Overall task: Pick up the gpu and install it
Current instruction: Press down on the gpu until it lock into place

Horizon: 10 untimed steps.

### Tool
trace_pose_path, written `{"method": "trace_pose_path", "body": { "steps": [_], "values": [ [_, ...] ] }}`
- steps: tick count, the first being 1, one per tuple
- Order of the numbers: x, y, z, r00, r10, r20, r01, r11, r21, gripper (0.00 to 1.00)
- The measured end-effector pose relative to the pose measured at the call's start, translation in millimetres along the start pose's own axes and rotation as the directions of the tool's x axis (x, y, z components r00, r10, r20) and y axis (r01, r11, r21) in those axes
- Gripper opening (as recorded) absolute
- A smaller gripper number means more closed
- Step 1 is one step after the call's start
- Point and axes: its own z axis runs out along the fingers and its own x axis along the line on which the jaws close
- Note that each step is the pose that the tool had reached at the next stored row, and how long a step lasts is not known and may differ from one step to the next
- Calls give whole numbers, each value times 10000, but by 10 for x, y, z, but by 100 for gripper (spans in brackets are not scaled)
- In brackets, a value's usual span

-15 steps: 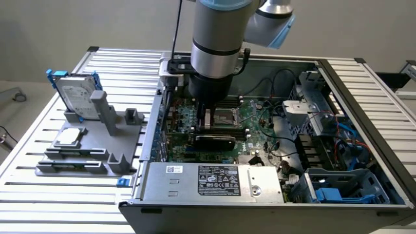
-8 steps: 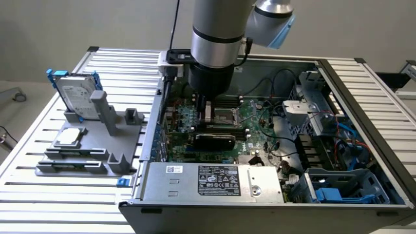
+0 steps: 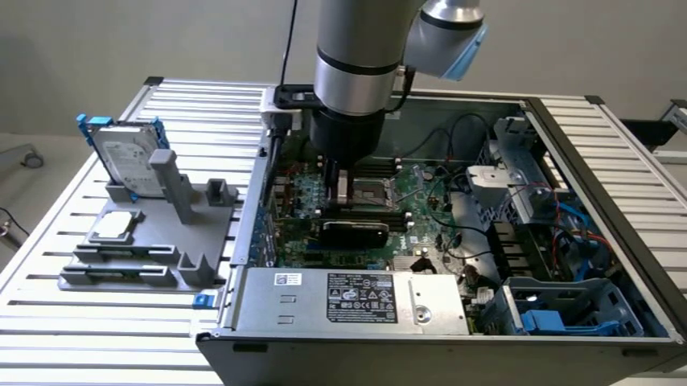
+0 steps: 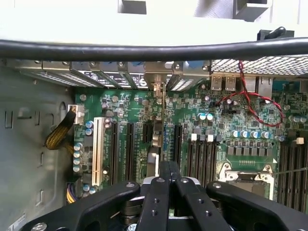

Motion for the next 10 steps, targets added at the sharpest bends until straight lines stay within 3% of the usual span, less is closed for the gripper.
{"method": "trace_pose_path", "body": {
  "steps": [10],
  "values": [
    [1,-3,56,9999,11,-132,-11,10000,-6,11]
  ]
}}
